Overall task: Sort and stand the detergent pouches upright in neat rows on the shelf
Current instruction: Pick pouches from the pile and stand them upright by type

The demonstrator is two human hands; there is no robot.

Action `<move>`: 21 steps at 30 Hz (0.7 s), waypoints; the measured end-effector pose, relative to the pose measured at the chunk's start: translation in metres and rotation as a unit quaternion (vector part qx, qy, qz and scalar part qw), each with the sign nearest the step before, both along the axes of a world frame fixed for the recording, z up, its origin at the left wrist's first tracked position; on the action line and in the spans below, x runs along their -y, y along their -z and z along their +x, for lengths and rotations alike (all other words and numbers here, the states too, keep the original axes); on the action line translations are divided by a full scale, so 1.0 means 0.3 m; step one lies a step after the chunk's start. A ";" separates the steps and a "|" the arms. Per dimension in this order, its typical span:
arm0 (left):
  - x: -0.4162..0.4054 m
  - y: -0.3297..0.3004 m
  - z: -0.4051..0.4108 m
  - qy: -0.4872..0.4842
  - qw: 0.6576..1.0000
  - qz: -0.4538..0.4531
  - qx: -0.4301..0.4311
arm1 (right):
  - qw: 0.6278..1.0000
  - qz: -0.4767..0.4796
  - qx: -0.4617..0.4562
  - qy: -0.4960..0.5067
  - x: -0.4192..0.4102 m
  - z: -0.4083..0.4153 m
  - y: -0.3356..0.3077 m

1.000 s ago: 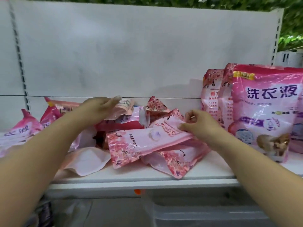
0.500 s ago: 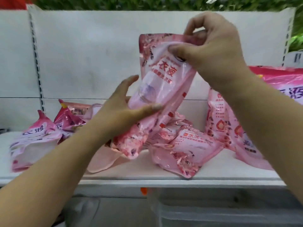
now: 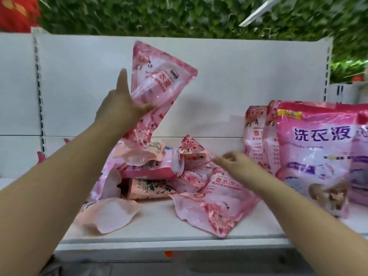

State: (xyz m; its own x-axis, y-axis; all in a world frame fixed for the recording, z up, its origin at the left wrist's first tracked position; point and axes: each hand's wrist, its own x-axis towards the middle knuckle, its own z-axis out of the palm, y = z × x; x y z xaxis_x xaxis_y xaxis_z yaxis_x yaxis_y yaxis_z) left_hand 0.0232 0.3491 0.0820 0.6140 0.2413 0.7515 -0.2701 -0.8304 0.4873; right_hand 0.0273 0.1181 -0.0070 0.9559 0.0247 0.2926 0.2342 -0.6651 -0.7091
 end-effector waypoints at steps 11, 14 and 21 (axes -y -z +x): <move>0.009 0.122 0.207 -0.102 0.958 0.237 -0.128 | 0.969 -0.204 -0.137 0.008 0.005 -0.006 0.100; 0.027 0.108 0.135 -0.064 0.972 0.222 -0.049 | 0.971 -0.215 -0.109 -0.001 0.019 -0.035 0.084; 0.174 0.254 -0.228 0.189 0.957 0.107 -0.192 | 0.963 -0.268 -0.004 0.023 0.014 -0.102 0.106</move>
